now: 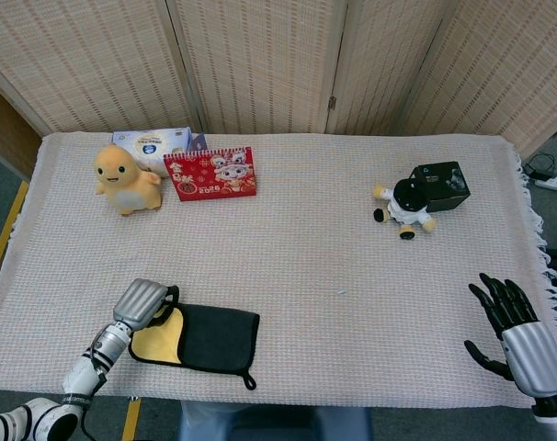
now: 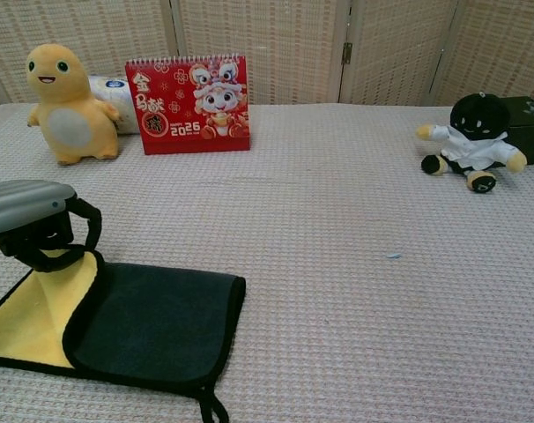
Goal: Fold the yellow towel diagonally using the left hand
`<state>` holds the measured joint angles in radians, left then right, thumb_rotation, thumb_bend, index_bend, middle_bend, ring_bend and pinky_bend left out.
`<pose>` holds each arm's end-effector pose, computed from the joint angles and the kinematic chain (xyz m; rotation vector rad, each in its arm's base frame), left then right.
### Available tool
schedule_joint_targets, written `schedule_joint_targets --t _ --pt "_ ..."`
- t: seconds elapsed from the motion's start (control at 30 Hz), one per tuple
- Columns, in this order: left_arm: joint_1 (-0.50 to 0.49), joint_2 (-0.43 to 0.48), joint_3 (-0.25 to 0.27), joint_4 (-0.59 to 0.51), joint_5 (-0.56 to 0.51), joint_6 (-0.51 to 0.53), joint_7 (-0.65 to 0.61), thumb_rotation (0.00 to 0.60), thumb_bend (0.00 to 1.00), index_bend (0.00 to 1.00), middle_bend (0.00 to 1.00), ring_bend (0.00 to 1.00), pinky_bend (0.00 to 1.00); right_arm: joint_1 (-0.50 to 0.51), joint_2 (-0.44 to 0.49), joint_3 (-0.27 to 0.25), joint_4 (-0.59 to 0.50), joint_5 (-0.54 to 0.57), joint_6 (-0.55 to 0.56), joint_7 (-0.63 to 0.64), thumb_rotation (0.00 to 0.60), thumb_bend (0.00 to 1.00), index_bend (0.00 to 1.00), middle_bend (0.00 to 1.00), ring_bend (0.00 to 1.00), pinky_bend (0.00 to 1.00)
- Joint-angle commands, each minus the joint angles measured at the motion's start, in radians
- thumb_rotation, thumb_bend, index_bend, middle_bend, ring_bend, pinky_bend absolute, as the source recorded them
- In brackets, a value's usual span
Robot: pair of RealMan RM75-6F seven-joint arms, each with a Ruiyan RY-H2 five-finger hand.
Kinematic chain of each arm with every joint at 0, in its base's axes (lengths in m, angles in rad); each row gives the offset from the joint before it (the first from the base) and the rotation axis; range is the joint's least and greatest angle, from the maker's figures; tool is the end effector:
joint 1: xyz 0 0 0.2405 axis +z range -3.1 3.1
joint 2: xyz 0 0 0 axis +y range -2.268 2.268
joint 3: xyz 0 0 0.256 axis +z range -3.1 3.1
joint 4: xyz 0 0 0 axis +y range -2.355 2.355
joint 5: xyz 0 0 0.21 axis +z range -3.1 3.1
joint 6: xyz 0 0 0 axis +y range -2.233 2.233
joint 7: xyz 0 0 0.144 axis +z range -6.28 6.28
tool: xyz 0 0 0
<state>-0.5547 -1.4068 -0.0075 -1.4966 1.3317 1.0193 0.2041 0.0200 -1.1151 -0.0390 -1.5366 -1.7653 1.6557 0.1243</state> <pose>-0.2319 0.2864 0.0126 -1.9197 -0.9507 -0.7915 -0.2981 -0.1389 0.1608 1.5221 -0.8392 1.0880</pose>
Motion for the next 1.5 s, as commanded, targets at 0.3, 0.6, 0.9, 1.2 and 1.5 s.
schedule_joint_targets --t 0.3,0.6,0.9,1.2,1.5 --pt "0.115 0.080 0.079 -0.046 0.131 0.155 -0.088 0.600 0.54 0.66 1.00 1.00 1.00 0.002 -0.006 -0.002 0.000 0.000 -0.008 -0.008 0.600 0.32 0.00 0.00 0.00 0.00" --pt "0.177 0.074 0.128 -0.014 0.193 0.200 -0.152 0.600 0.54 0.64 1.00 1.00 1.00 0.004 -0.012 -0.006 -0.002 -0.005 -0.014 -0.020 0.600 0.33 0.00 0.00 0.00 0.00" --pt "0.210 0.080 0.110 0.001 0.232 0.274 -0.150 0.600 0.54 0.21 1.00 1.00 1.00 0.003 -0.011 -0.009 -0.002 -0.011 -0.010 -0.020 0.600 0.33 0.00 0.00 0.00 0.00" --pt "0.261 0.127 0.072 -0.015 0.265 0.409 -0.167 0.600 0.54 0.22 1.00 1.00 1.00 0.001 -0.011 -0.008 -0.001 -0.012 -0.004 -0.020 0.600 0.33 0.00 0.00 0.00 0.00" --pt "0.394 0.121 0.034 0.011 0.268 0.645 -0.115 0.600 0.51 0.25 0.24 0.19 0.17 0.000 -0.022 0.006 0.004 0.007 -0.004 -0.052 0.600 0.33 0.00 0.00 0.00 0.00"
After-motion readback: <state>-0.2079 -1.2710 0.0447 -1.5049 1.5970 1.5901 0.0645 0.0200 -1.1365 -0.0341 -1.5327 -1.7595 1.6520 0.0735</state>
